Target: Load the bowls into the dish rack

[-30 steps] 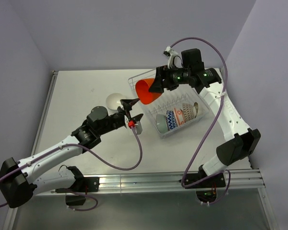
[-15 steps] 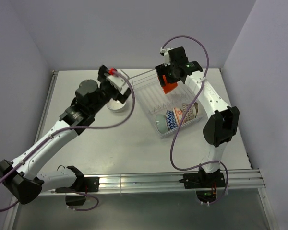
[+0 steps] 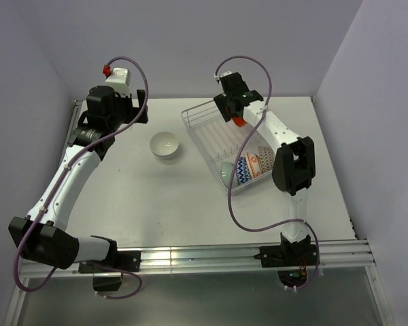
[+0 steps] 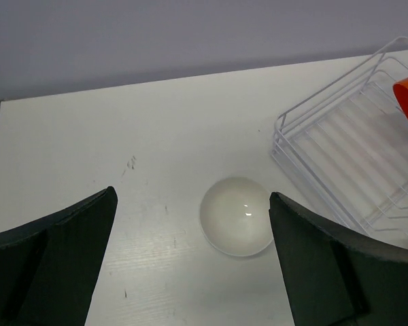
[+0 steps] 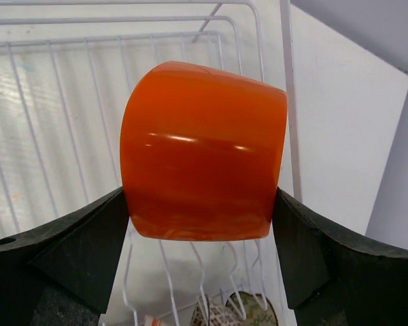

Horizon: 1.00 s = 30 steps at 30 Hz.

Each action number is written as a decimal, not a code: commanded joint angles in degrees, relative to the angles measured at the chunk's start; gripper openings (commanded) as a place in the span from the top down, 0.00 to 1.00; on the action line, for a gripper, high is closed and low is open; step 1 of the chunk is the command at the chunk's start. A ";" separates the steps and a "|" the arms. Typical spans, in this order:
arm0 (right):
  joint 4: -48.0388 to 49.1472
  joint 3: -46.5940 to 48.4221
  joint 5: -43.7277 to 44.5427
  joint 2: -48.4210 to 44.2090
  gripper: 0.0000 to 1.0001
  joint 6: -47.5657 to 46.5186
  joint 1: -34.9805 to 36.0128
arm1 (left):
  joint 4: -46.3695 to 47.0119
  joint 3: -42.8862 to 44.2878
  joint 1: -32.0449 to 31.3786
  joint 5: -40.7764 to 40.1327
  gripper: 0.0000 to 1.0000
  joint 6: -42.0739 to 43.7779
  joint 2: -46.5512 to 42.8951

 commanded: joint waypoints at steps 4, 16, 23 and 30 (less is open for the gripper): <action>8.31 4.07 8.79 3.70 1.00 -6.03 1.93 | -1.18 -0.02 1.72 -3.70 0.01 -2.08 -0.27; 9.02 7.85 13.10 10.30 1.00 -9.81 3.43 | -4.00 0.51 8.49 -2.39 0.01 -3.84 1.84; 9.81 8.38 15.82 12.32 1.00 -11.66 4.04 | -2.95 -0.98 9.28 -2.57 0.00 -3.49 1.31; 11.47 7.76 17.84 13.64 1.00 -14.03 4.39 | -2.94 -1.42 9.90 -2.83 0.01 -2.34 0.87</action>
